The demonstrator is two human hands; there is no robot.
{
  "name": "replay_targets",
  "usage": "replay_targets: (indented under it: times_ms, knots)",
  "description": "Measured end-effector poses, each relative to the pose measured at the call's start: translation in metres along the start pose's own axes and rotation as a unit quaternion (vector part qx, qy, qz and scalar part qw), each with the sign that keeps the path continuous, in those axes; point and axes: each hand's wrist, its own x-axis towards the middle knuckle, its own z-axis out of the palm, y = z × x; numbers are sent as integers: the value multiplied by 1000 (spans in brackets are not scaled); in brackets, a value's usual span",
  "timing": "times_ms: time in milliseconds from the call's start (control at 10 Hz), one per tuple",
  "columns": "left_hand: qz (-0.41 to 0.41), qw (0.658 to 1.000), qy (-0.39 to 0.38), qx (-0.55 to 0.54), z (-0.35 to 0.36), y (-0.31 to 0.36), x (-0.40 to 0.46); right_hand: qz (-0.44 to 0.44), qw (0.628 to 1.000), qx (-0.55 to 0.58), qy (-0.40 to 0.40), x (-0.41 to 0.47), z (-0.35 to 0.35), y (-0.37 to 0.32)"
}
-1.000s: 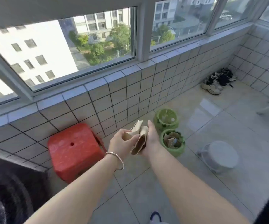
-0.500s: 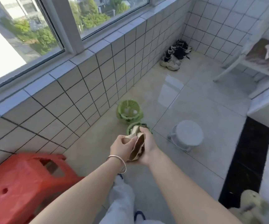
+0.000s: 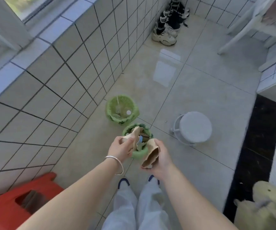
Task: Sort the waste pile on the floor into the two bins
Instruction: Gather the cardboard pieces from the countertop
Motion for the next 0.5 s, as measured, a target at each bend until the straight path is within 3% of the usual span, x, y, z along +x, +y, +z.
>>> replay_targets:
  times_ms: [300, 500]
  knots:
    - [-87, 996, 29, -4, 16, -80, 178, 43, 996, 25, 67, 167, -42, 2]
    - [-150, 985, 5, -91, 55, -141, 278, 51, 994, 74, 60, 271, -62, 8]
